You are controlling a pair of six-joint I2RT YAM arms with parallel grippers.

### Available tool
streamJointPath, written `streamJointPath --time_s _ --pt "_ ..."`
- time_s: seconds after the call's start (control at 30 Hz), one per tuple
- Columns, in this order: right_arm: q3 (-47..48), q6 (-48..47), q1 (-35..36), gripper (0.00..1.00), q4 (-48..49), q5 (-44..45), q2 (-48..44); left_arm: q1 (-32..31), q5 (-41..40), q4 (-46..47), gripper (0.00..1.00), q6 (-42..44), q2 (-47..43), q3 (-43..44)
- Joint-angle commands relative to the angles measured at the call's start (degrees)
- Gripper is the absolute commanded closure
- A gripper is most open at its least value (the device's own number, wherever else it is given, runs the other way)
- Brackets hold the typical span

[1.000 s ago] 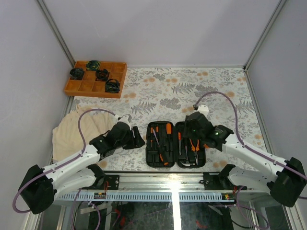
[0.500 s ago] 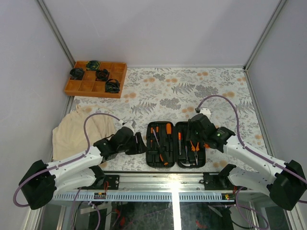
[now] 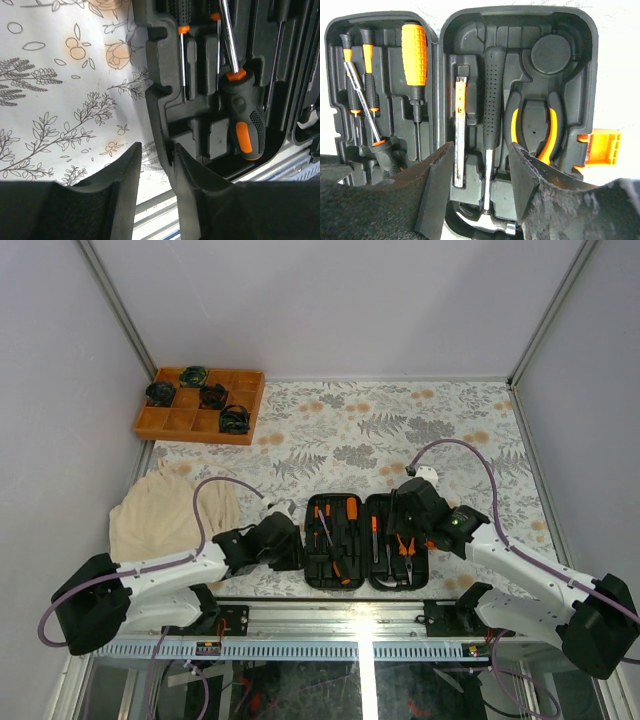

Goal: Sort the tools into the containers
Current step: Adjust the storage box at the center of the board.

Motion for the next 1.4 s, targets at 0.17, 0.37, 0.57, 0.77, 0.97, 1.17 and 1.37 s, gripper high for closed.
streamJointPath --time_s 0.17,0.37,0.57,0.77,0.97,1.17,1.37 --pt "0.79 -0.90 -0.21 0.45 -0.29 0.49 -1.04 0.48 -9.13 -9.22 0.77 3.27 3.90 6.79" --pt "1.30 -1.19 -0.22 0.45 -1.78 1.69 -1.34 6.12 -8.78 -11.92 0.80 5.93 5.92 7.97" --pt "2.28 -1.87 -0.21 0.44 -3.41 3.28 0.02 13.32 -8.61 -13.21 0.79 9.37 7.17 9.81" --pt "3.03 -2.34 -0.23 0.44 -4.05 4.41 0.08 18.46 -9.41 -13.56 0.76 12.29 11.03 14.09" --pt "3.05 -2.74 -0.22 0.44 -4.64 4.54 -0.77 21.80 -9.32 -11.31 0.72 13.82 15.96 18.41" --pt "3.39 -3.82 -0.25 0.43 -5.05 5.66 -3.02 21.84 -7.99 -9.80 0.64 15.36 17.58 23.30" --pt "4.45 -6.25 -1.53 0.43 -5.19 5.79 -1.47 16.28 -10.11 -10.01 0.52 16.05 10.38 22.71"
